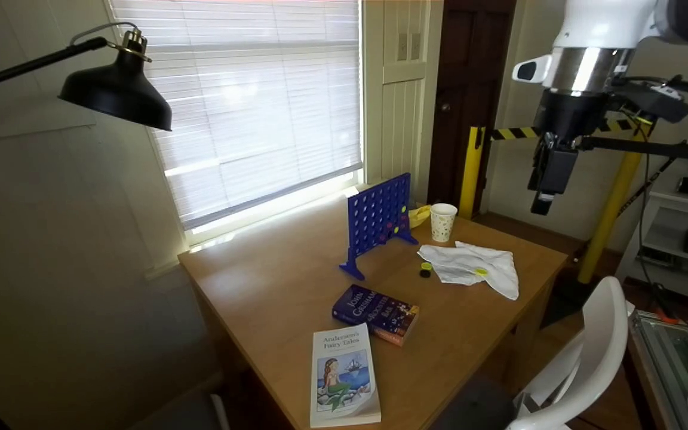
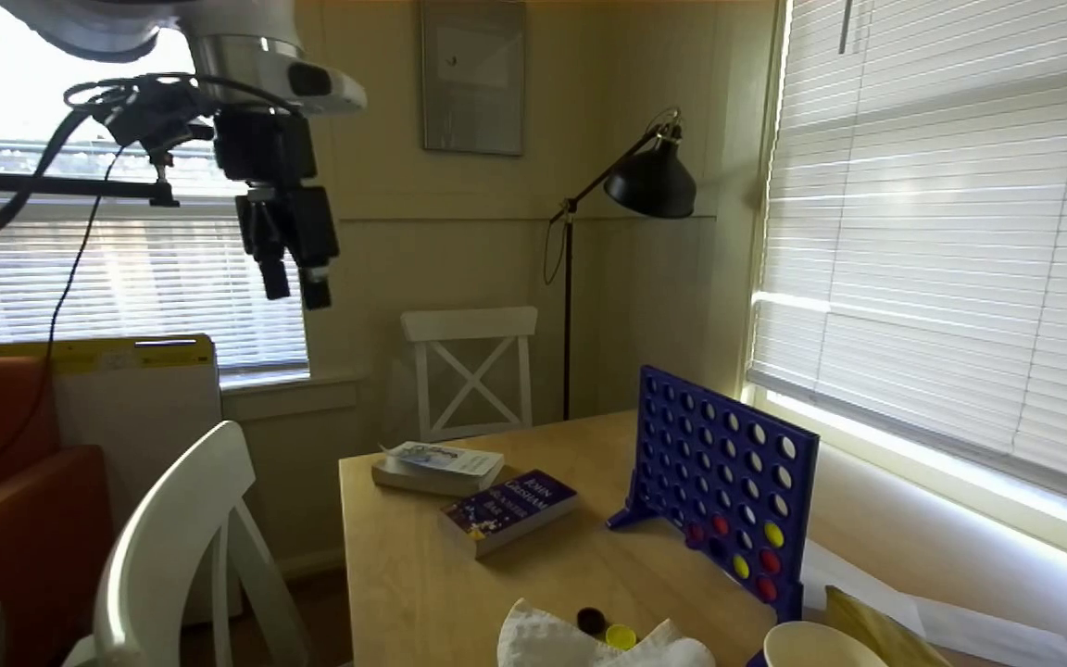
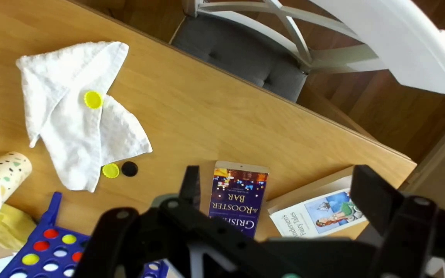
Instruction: Put the green chip into the connect four game
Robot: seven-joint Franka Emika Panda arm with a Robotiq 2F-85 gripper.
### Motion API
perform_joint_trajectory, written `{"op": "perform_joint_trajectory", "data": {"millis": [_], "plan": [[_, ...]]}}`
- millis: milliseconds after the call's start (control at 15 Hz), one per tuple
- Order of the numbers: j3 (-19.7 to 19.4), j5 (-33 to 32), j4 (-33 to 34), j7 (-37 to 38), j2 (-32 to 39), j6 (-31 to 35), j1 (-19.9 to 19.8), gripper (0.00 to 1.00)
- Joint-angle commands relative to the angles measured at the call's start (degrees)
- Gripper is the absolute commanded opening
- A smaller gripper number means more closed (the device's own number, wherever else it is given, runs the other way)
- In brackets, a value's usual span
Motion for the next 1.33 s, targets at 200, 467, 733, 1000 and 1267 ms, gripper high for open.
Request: {"op": "perform_joint_trajectory", "data": {"millis": [200,467,733,1000,1267], "plan": [[-10.6,0.5,3.7,-14.7,17.2,6.4,-2.6,1.00],[-13.4,2.4,6.5,-18.0,27.4,14.1,-4.3,1.00],[-11.9,0.6,6.0,-16.1,28.9,15.4,-6.9,1.00],[-11.8,0.5,8.3,-16.0,32.5,15.5,-7.4,1.00],[-11.6,-0.7,9.3,-15.4,34.9,16.4,-7.5,1.00]]}}
